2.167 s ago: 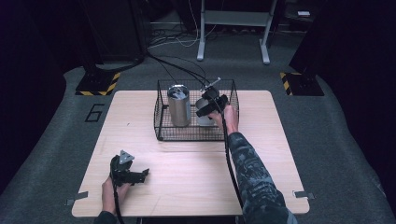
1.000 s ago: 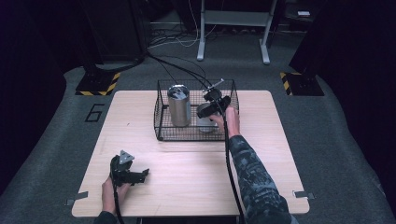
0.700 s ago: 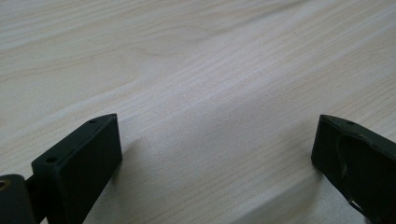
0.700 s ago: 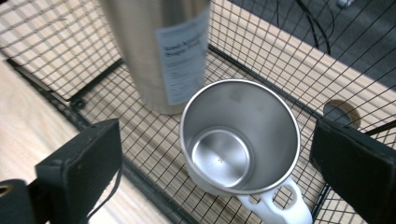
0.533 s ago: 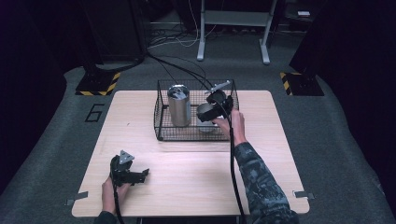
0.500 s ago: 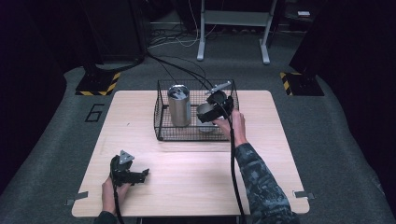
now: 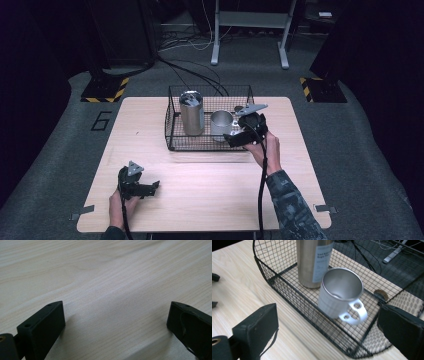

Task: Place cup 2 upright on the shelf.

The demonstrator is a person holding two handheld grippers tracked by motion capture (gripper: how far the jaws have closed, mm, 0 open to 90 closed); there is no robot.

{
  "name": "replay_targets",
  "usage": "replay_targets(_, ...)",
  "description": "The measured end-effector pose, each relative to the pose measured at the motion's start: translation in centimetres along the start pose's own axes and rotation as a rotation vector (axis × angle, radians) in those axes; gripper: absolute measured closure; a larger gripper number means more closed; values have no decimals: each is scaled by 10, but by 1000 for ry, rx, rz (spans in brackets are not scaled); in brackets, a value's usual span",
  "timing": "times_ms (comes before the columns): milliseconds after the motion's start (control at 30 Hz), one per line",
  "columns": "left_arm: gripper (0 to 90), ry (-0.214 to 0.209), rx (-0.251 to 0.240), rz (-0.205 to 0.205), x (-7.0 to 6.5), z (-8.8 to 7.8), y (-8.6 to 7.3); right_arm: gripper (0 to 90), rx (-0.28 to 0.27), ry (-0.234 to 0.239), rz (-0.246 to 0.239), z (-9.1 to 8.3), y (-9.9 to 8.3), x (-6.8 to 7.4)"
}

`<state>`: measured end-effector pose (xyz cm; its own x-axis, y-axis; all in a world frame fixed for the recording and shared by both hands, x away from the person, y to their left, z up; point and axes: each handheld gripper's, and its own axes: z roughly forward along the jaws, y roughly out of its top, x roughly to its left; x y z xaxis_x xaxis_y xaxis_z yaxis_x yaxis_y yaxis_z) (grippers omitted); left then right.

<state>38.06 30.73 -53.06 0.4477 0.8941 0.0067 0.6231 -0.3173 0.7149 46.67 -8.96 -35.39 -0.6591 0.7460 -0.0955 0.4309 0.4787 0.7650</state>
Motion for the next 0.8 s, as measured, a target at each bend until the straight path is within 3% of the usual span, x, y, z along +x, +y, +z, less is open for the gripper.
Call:
replay_targets(467,15,0,1,0,0,0,0,32,9,-92,80,-31,-67,-20)
replay_targets(700,15,0,1,0,0,0,0,35,46,-142,118,-36,-107,-28)
replay_targets(800,14,2,-3,-1,0,0,0,23,62,-154,160,-35,-128,-31)
